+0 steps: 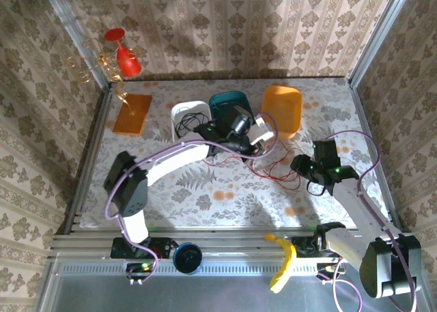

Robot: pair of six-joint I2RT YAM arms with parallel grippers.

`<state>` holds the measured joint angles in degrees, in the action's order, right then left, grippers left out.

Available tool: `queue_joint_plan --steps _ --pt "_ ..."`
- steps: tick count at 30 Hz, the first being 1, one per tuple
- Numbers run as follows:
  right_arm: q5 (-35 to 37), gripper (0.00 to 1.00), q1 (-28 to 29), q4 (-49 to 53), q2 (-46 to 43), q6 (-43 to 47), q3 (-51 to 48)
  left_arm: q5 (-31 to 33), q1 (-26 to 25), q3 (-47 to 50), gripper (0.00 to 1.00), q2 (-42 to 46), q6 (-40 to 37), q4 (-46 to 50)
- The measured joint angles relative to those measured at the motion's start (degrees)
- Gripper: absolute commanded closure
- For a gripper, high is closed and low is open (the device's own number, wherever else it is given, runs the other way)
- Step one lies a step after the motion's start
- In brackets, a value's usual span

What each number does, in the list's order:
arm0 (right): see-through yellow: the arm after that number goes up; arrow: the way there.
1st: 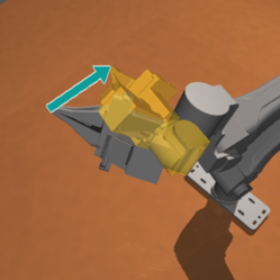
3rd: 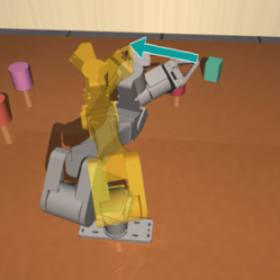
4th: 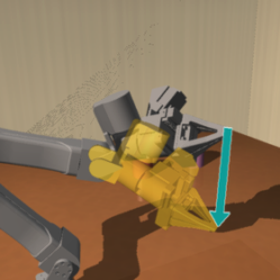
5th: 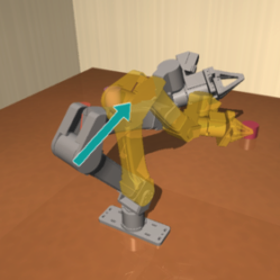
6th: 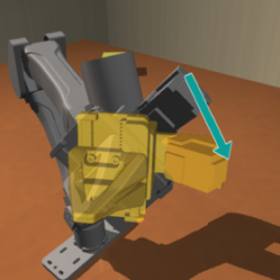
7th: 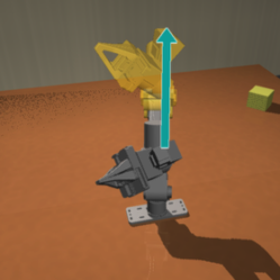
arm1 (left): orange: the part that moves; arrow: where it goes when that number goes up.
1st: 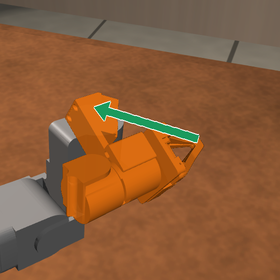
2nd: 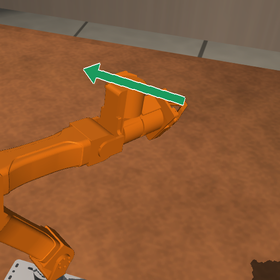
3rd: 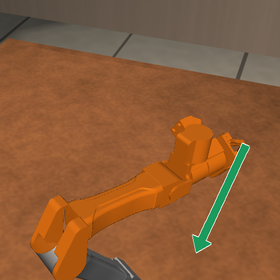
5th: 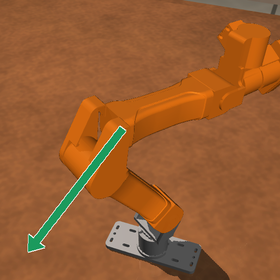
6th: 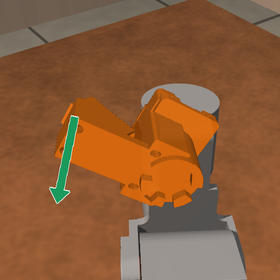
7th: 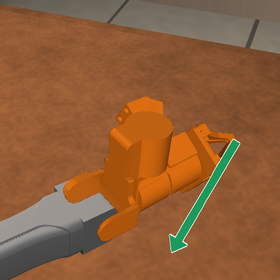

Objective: Untangle the cables

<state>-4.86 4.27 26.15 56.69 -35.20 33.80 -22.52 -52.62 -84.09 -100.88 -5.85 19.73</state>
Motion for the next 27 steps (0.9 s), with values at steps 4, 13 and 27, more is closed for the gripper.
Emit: queue_joint_plan --steps 4,13,27 --pt "0.2 0.53 -0.7 0.0 0.0 -0.7 -0.9 -4.5 2.8 0.0 1.0 5.1 4.0 -2.5" --pt "0.2 0.53 -0.8 0.0 -1.6 -1.1 -2.5 -11.9 7.5 -3.2 1.0 3.7 13.4 -9.5" --pt "0.4 0.53 -1.0 0.5 -5.0 -1.0 -4.1 -18.6 8.3 -7.6 1.0 2.7 17.8 -18.1"
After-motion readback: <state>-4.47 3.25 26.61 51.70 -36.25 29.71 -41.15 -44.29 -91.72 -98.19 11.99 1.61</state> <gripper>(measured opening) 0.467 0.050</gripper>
